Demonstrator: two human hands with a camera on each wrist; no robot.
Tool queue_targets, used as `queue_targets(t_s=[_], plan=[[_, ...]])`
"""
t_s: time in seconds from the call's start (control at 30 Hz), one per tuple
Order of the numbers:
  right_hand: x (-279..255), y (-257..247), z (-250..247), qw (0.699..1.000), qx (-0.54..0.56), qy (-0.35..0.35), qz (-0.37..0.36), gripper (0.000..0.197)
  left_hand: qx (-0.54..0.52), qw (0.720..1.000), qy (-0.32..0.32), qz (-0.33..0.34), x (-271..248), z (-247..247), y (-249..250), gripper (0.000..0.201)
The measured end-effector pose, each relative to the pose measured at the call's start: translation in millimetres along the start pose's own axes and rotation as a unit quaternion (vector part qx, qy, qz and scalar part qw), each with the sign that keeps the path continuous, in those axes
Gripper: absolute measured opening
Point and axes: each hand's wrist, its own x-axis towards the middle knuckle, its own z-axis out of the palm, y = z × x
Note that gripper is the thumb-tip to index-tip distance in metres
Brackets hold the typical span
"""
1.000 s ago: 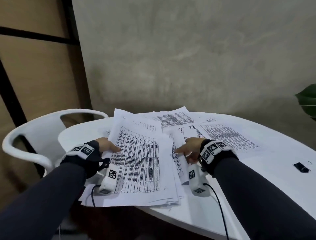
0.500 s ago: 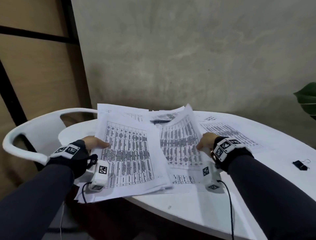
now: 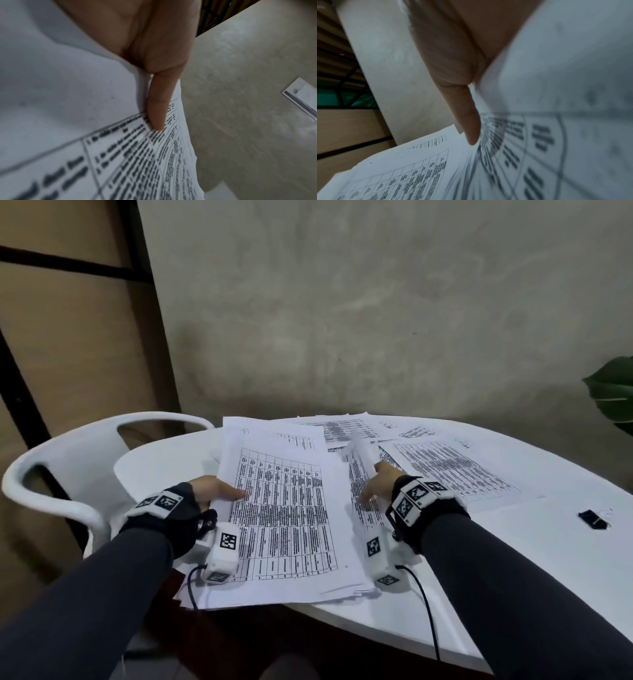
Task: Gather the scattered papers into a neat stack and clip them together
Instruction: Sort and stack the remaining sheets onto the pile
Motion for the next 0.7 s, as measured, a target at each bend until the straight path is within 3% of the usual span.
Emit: queue_targets(t_s=[0.1, 0.23, 0.4, 0.47, 0.53, 0.57, 0.63, 0.7], plan=[[-2.0, 12.4, -1.2, 0.999, -0.028, 0.009, 0.024, 0.044, 0.018, 1.000, 0.006, -0.005, 8.2, -0.7, -8.9, 0.077], [-2.6, 28.2, -28.3, 0.999, -0.025, 0.023, 0.029, 0.063, 0.006, 0.998, 0.057, -0.010, -7.2, -15.7, -2.6, 0.071], [6.6, 44.4, -80.5, 0.998, -0.017, 0.055, 0.004, 0.066, -0.001, 0.996, 0.092, 0.001, 2.1, -36.4, -0.2, 0.062], [10.6, 45.1, -93.6, 0.996, 0.067, 0.045, -0.043, 0.036, -0.001, 0.995, 0.103, 0.006, 15.4, -35.0, -1.8, 0.075], [5.9, 41.0, -104.7, 0.988, 0.124, 0.064, -0.060, 0.012, -0.027, 0.997, 0.070, 0.002, 1.7, -19.4, 11.4, 0.091], [3.4, 39.8, -110.7, 0.985, 0.140, 0.078, -0.071, 0.014, -0.025, 0.998, 0.055, -0.002, -10.2, -10.0, 22.1, 0.086], [3.8, 39.4, -120.3, 0.989, 0.104, 0.085, -0.065, 0.018, 0.023, 0.998, 0.060, -0.016, -16.3, 6.8, 32.4, 0.054], [7.8, 41.5, -128.0, 0.993, -0.036, 0.103, -0.034, 0.013, 0.052, 0.995, 0.085, -0.023, -17.1, 18.0, 36.8, 0.045]])
